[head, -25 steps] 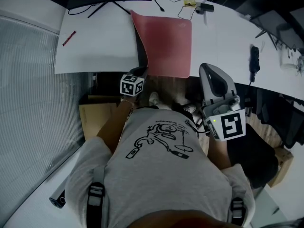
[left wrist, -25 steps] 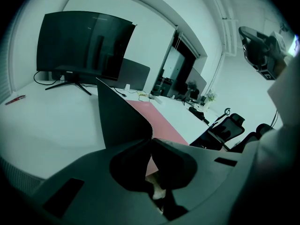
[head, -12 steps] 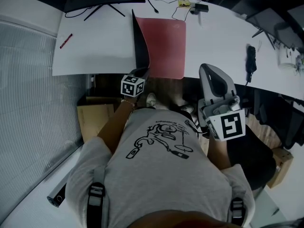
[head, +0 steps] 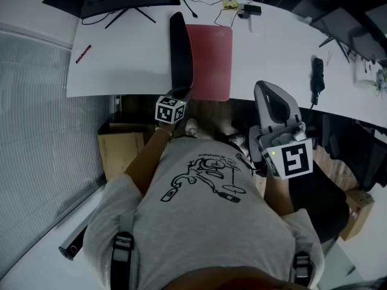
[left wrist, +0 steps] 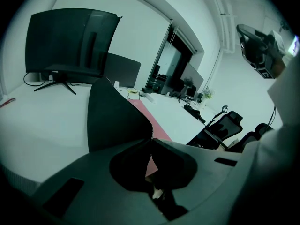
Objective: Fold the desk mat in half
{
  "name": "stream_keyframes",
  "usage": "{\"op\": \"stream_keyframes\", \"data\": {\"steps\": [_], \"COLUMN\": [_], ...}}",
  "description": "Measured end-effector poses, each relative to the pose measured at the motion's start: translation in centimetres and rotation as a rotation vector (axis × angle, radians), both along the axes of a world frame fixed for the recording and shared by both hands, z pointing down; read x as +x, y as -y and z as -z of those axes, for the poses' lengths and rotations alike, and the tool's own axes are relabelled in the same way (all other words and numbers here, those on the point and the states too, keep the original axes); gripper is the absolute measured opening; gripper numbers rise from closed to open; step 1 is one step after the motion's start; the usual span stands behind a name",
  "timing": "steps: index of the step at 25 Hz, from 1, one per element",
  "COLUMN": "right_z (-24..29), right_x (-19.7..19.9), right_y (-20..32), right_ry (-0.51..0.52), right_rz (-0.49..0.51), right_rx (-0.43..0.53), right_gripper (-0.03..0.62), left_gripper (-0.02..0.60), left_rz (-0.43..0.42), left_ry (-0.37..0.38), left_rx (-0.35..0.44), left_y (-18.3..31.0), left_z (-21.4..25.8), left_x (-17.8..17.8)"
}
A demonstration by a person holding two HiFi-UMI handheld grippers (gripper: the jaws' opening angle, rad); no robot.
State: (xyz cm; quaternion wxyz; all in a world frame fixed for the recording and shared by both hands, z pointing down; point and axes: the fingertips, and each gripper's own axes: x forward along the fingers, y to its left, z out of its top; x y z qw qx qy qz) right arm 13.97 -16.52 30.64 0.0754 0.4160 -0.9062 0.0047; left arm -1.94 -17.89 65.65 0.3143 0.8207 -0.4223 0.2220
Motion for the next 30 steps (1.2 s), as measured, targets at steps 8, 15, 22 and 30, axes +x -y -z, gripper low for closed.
{"op": "stream_keyframes", "data": {"steps": [8,15,22,30], "right_z": [-0.2,-0.2,-0.2,-0.3], "right_x": [2.8,5.0,7.0,9.6], "right_y": [0.0,-0.1,-0.3,-0.2], "right_ry": [0.001,0.007,0.010,0.006], "right_rz": [-0.026,-0.043,-0.067,-0.101], "right_rx": [-0.009,-0.011,-0.010,-0.012], "right_gripper": [0.008,0.008,0.006,0.006], "left_gripper": [0.032,0.032,0.032,0.032], "left_rz": [-0.034,-0.065,-0.098,-0.143], "left_ry": [0.018,0.015,0.022,0.028], "left_rx": [-0.012,-0.043,-0.060,-0.076], "left_y": [0.3,0.0,-0.3,-0.3], "left_z": [-0.3,-0.9,-1.5,-2.0], "left_x": [2.5,5.0,7.1,9.8]}}
